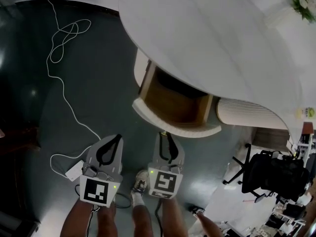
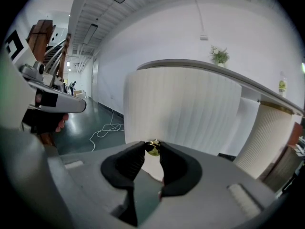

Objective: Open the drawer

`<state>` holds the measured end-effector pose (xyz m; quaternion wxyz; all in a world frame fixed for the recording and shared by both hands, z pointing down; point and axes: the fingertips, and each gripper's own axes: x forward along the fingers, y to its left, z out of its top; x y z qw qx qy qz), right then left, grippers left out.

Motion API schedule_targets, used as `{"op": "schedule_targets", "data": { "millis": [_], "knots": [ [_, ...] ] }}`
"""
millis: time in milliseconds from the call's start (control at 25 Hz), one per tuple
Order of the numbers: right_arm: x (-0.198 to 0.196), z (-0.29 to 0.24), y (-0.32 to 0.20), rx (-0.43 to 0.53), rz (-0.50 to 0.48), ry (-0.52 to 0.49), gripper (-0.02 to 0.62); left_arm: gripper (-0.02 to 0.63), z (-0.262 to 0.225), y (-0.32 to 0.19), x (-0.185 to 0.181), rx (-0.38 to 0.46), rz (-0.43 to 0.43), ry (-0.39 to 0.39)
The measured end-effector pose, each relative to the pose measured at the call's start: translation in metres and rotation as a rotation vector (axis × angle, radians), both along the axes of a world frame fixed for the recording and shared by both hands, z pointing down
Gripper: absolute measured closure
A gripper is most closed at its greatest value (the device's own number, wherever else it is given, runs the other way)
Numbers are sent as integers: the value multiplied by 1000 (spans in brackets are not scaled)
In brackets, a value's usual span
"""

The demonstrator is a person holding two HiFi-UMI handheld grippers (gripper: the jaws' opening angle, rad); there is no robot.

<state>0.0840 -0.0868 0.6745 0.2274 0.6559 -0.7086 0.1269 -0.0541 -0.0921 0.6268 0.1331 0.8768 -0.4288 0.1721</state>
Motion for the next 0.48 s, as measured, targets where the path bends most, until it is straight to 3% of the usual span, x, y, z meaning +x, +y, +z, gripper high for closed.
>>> {"op": "schedule_targets", "data": {
  "millis": [480],
  "knots": [
    [-11,3,31,-1,2,4,491,595,2,15,-3,5,15,-5]
  ]
}}
